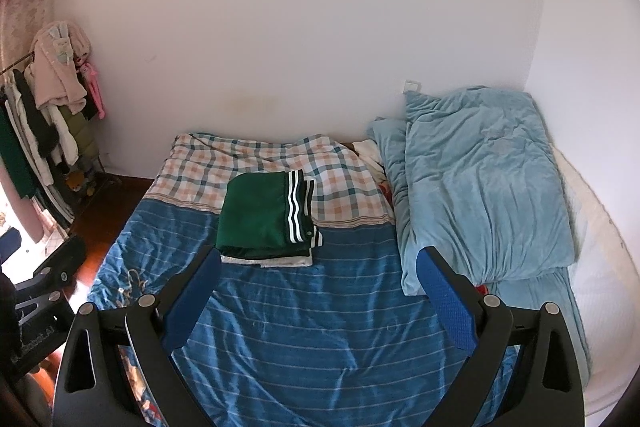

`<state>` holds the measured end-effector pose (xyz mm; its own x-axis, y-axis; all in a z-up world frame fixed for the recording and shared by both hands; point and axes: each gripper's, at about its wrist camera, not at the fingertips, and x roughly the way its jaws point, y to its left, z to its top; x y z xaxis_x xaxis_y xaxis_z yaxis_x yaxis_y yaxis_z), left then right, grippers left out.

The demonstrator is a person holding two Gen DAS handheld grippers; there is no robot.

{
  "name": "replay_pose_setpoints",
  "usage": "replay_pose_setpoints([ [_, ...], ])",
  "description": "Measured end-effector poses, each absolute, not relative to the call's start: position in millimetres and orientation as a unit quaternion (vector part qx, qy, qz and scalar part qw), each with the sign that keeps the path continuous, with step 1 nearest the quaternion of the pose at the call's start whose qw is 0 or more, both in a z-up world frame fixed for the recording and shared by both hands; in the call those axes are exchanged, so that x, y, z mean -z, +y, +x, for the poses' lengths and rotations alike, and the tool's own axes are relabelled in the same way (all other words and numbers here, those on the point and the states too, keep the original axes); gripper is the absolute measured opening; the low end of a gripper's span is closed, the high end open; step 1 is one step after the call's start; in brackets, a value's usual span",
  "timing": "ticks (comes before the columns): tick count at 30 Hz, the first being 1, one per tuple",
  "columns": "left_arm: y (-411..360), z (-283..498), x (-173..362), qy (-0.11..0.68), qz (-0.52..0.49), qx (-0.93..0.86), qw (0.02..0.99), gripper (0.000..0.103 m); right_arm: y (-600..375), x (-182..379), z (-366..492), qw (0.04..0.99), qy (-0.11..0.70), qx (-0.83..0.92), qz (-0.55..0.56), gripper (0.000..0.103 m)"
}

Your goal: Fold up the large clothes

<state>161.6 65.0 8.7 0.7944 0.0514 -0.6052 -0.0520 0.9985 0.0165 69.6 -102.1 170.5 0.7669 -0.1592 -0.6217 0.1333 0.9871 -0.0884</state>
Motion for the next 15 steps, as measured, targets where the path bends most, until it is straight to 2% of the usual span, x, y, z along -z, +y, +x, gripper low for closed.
replay_pose_setpoints([
  [15, 64.7, 161.4, -11.2, 0.318, -0.001, -0.025, 0.948, 0.1, -103.2, -166.0, 70.8, 0.94, 0.33, 0.078, -0.024, 0.1],
])
